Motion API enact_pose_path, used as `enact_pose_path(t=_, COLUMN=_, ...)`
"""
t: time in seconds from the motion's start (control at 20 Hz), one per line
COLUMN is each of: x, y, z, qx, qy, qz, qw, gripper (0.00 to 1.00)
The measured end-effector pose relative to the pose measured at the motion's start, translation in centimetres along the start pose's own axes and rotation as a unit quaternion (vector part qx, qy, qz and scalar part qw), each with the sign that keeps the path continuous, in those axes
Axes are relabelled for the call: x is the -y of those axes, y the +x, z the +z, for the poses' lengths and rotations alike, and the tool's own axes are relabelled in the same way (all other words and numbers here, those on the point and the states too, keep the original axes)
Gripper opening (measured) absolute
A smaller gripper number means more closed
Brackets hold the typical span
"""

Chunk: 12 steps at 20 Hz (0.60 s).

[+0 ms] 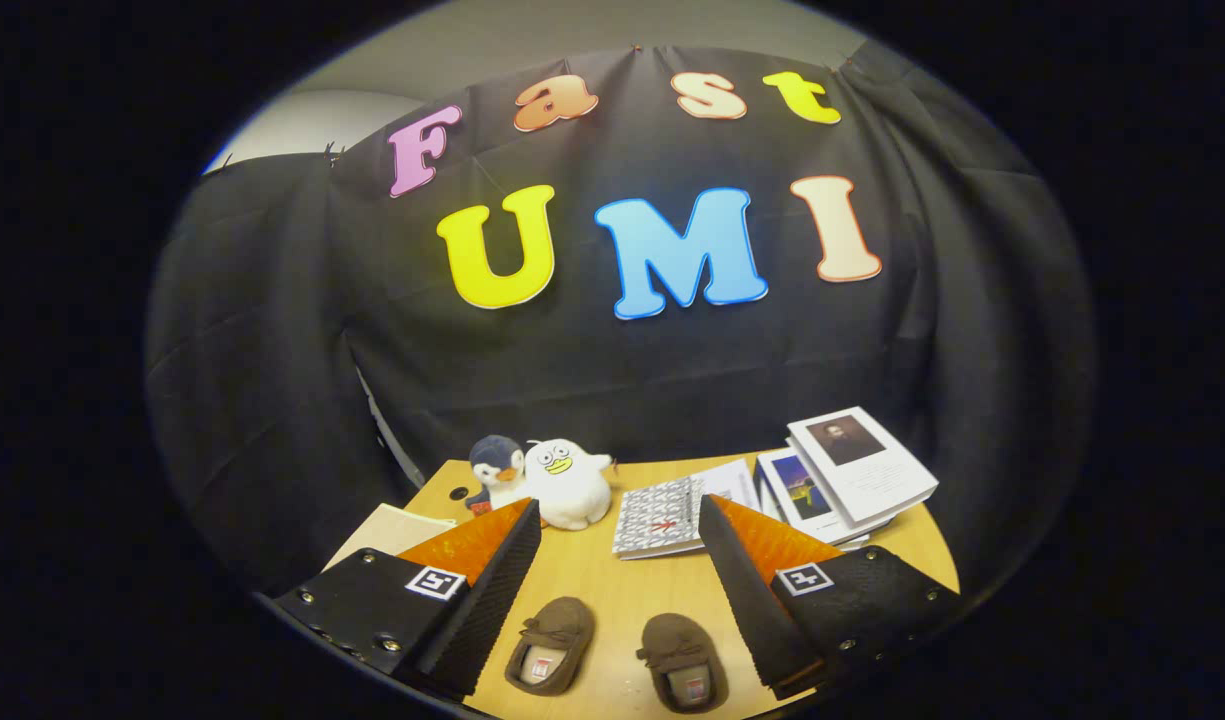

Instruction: Open the storage box then place both shoes into the box .Put the left shoe in first, then the right shoe, with the right side of both shoes facing outward in a uniform manner.

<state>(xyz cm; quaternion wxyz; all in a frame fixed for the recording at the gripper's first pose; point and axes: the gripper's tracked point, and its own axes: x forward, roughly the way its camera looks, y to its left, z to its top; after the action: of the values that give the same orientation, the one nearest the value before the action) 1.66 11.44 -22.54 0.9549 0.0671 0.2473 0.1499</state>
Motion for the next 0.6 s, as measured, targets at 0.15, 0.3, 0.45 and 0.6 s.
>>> enact_pose_path(t=0.15, x=-2.8, y=1.6, z=-2.9, qx=-0.033, qy=0.039, qz=0.056, qw=0.997, gripper=0.97)
enact_pose_path(t=0.3, x=-4.9, y=3.1, z=-5.5, qx=-0.064, qy=0.058, qz=0.097, qw=0.992, gripper=0.97)
enact_pose_path(t=0.45, x=-8.0, y=4.5, z=-8.3, qx=-0.102, qy=0.082, qz=0.151, qw=0.98, gripper=0.97)
enact_pose_path(t=0.6, x=-10.7, y=6.0, z=-11.2, qx=-0.145, qy=0.113, qz=0.197, qw=0.963, gripper=0.97)
